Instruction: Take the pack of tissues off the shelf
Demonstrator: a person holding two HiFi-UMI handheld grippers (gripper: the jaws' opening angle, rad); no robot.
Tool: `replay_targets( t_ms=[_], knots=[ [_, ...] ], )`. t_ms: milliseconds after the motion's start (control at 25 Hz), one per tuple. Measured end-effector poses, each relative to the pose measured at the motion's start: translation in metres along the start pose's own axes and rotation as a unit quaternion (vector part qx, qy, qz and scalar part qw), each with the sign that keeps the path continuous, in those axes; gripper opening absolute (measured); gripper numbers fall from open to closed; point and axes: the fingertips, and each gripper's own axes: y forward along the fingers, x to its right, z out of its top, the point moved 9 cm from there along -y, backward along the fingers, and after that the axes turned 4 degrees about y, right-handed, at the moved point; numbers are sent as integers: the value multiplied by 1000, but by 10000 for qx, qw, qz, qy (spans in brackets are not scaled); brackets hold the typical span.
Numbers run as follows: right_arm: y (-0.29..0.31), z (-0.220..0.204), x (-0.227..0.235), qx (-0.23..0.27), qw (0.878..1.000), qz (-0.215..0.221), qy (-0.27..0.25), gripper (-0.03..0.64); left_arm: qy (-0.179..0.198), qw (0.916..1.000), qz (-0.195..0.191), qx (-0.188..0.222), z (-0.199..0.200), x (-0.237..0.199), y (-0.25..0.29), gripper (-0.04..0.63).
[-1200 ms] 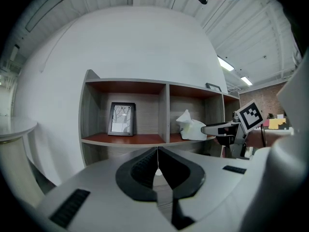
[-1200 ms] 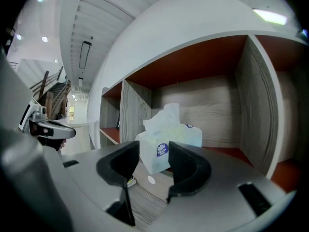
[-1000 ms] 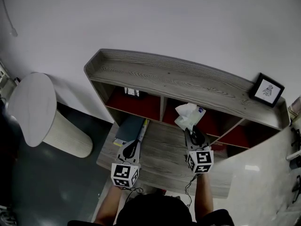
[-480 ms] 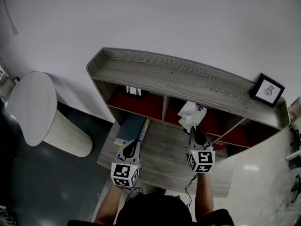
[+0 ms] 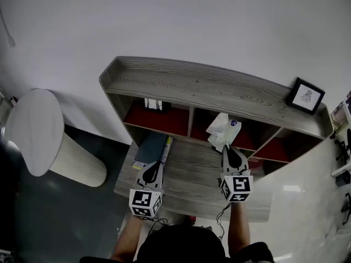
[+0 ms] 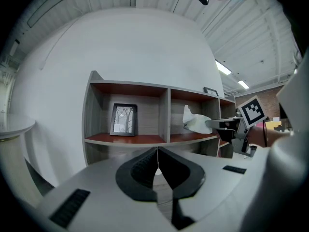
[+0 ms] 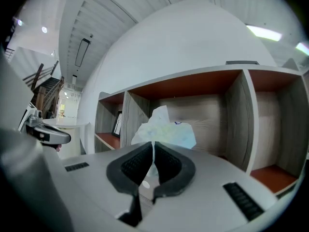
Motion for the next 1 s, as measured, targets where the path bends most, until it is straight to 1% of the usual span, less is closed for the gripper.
replay_targets(
  t_ms=[160,480,680,1000],
  knots=[
    [-17,2,-7,36,9999,-141,27,32,18,9998,-182,19,0,0,-2,9],
    [-59,1,-22,67,9982,-587,-14,32,45,9977,-670,4,-5,5,-9,9],
    [-89,1,-35,1,9959,-899,-13,32,57,9950,-999,4,-8,10,-15,9],
    [-141,-1,-61,27,9908,-1351,-24,32,121,9887,-1493,15,-13,18,-34,9]
  ],
)
